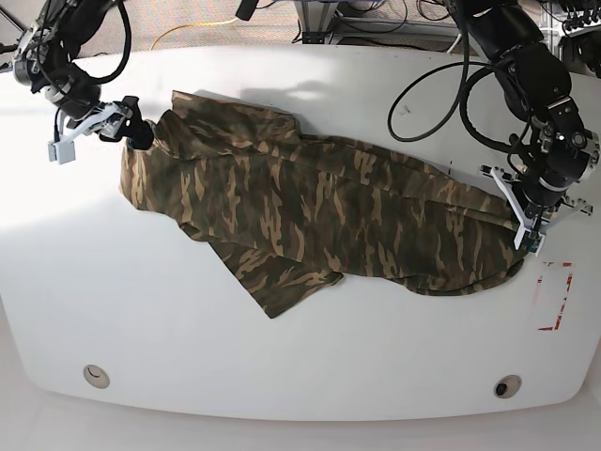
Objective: Fold the T-shirt properly
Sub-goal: 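Regrasp the shirt edge with the right gripper near its corner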
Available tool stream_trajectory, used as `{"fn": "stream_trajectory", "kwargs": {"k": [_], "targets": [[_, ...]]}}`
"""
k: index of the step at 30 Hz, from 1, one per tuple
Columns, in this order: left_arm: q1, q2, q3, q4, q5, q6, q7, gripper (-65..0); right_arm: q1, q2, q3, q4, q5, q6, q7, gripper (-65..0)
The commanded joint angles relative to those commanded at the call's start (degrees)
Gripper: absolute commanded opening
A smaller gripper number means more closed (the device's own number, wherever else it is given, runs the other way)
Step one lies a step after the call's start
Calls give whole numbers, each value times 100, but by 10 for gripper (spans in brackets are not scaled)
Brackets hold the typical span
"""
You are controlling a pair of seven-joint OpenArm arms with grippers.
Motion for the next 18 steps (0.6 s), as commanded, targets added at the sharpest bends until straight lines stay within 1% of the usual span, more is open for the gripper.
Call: {"fn": "stream_trajectory", "kwargs": {"k": [3,7,10,12,16,18], "targets": [[0,0,9,0,0,0,0,-650,-220,-44,-44,18,202,-35,-9,-171],[0,0,9,0,0,0,0,-650,-404,-334,-53,0,229,-35,0,-171],[-9,0,9,0,0,0,0,-650,-404,-457,-123,0,132,-26,9,-171],[0,0,9,0,0,0,0,-650,-360,-527,-308,-9,53,-26,35,-171],[-9,0,9,0,0,0,0,-650,-97,-571,-422,-9,-237,-26,44,-171],[-9,0,9,0,0,0,0,-650,53,-659,-431,-9,-413,-26,44,-171]]}}
